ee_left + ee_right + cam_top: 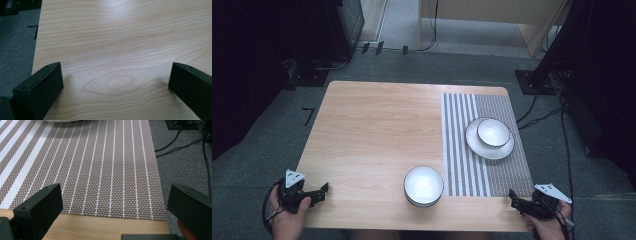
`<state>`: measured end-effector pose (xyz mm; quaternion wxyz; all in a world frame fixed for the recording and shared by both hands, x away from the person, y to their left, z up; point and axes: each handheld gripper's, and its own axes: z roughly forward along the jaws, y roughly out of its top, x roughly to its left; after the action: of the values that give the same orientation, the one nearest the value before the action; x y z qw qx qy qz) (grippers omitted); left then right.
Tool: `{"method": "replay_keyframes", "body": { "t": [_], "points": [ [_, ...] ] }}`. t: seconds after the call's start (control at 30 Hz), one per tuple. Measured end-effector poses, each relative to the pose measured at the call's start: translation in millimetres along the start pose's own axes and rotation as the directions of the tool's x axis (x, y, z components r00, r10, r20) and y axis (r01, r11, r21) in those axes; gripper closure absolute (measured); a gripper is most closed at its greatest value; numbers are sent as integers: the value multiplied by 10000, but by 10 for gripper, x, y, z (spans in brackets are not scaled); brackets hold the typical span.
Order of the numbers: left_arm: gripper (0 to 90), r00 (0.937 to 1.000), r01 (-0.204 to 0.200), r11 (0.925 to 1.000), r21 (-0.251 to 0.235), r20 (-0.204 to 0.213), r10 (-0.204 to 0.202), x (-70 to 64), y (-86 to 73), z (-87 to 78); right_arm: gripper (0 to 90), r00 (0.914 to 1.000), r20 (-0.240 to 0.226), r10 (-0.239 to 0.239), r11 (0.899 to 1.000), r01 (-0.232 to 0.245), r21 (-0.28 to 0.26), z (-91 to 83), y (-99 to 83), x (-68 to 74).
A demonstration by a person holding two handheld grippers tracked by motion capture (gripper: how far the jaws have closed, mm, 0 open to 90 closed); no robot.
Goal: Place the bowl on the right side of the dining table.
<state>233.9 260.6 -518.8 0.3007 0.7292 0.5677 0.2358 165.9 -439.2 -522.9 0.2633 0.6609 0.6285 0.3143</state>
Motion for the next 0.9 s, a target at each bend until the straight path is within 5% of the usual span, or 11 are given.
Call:
{"method": "replay_keyframes", "body": {
  "t": [0.43, 0.9],
  "points": [
    [0, 10000, 1, 10000, -2, 0, -1, 0, 0, 0, 0, 9995, 290, -112, 9997, 105, 215, 40, -55, 19],
    [0, 10000, -1, 10000, -4, 0, 1, 0, -1, 0, 0, 9969, 566, -539, 9969, 569, -540, -12, -114, 96]
  ]
}}
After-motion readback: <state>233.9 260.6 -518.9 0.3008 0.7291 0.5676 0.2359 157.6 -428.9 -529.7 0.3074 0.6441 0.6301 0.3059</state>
